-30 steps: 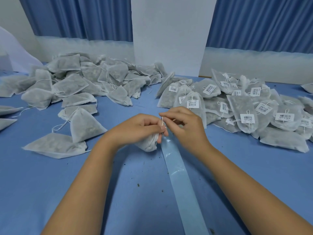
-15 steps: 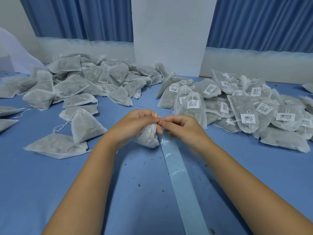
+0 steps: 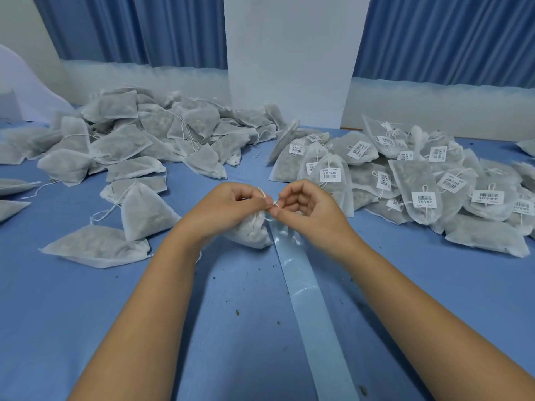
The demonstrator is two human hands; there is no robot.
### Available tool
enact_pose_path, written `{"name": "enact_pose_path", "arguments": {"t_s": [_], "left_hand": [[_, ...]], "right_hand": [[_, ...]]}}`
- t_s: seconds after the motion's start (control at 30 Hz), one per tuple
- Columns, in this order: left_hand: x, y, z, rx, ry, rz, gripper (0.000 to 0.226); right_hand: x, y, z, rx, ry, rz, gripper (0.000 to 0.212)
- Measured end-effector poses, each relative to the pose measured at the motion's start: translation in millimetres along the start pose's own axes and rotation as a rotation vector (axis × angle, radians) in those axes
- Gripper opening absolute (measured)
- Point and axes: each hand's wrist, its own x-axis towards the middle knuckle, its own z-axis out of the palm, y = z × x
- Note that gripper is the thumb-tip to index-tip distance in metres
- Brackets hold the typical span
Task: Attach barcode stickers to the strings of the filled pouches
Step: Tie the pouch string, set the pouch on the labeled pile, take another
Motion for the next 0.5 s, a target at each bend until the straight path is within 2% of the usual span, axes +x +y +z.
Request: {"name": "enact_pose_path", "arguments": {"t_s": [0.1, 0.33, 0.5], "left_hand": [[1, -1, -2, 0.059, 0.014, -0.038, 0.02], [-2, -2, -12, 0.216, -0.041, -0.075, 0.017], [-1, -5, -14, 0.227, -0.018, -0.088, 0.014]], "right_hand": [[0, 0, -1, -0.063, -0.045, -0.06, 0.027], [-4, 3, 0, -0.303, -0.16, -0.164, 0.037], [-2, 5, -1, -0.342, -0.069, -0.118, 0.017]]}}
